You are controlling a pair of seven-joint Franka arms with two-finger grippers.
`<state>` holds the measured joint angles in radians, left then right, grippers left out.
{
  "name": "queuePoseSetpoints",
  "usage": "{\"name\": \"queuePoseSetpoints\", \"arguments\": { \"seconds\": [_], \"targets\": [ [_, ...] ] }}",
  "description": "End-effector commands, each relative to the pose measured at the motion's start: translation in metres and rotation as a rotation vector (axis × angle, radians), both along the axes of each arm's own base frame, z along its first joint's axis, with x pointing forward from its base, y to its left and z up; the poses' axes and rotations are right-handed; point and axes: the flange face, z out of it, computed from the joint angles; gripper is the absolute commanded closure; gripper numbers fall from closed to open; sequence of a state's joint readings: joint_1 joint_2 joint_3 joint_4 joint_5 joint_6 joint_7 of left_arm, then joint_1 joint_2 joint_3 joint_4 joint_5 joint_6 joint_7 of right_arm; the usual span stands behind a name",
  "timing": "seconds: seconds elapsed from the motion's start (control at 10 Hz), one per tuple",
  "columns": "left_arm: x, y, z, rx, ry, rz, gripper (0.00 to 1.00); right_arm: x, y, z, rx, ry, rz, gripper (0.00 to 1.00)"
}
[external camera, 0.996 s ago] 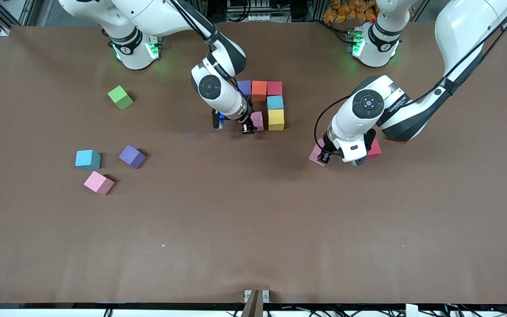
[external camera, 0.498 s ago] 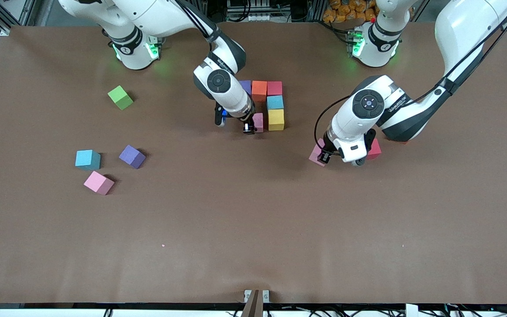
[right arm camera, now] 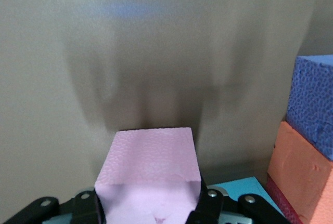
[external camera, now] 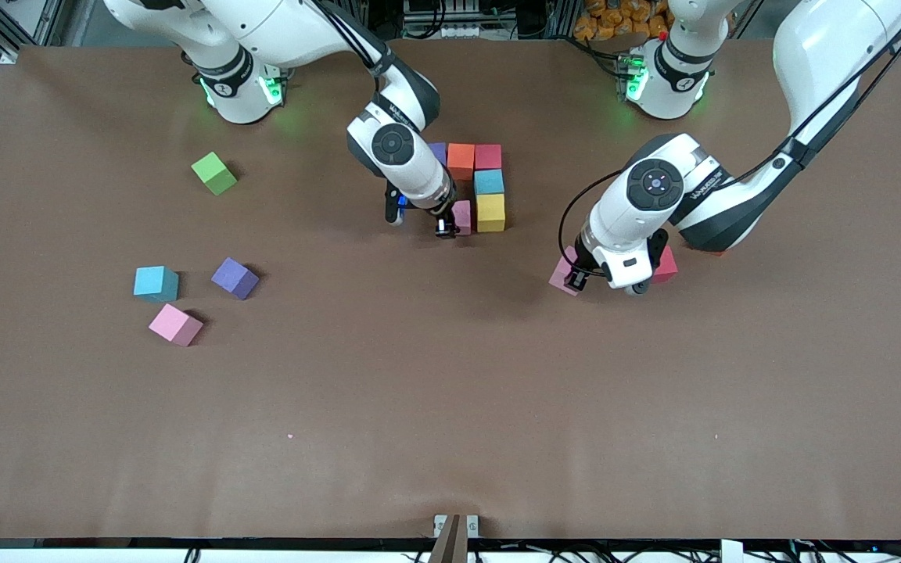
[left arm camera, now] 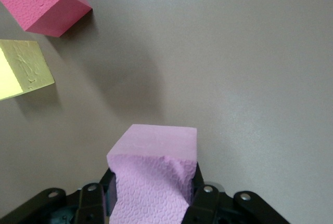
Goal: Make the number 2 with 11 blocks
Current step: 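Open the right gripper to release the pink cube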
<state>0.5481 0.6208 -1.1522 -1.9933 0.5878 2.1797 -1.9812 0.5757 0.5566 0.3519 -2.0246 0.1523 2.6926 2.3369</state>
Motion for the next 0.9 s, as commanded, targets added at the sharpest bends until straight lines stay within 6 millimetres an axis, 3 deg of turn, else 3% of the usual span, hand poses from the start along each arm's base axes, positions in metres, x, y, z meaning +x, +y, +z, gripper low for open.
{"name": "queuePoseSetpoints", "arguments": {
  "seconds": [0.0, 0.8],
  "targets": [
    [-0.0023, -0.0007, 0.0088, 0.013, 0.002, 0.018, 0.64, -0.0009, 0.0081, 0.0007, 0.001, -0.01, -0.015, 1.0],
    [-0.0023, -0.0007, 0.0088, 0.013, 0.002, 0.018, 0.64, -0.0065, 0.0178, -0.0047, -0.006, -0.026, 0.032, 1.0]
  ]
}}
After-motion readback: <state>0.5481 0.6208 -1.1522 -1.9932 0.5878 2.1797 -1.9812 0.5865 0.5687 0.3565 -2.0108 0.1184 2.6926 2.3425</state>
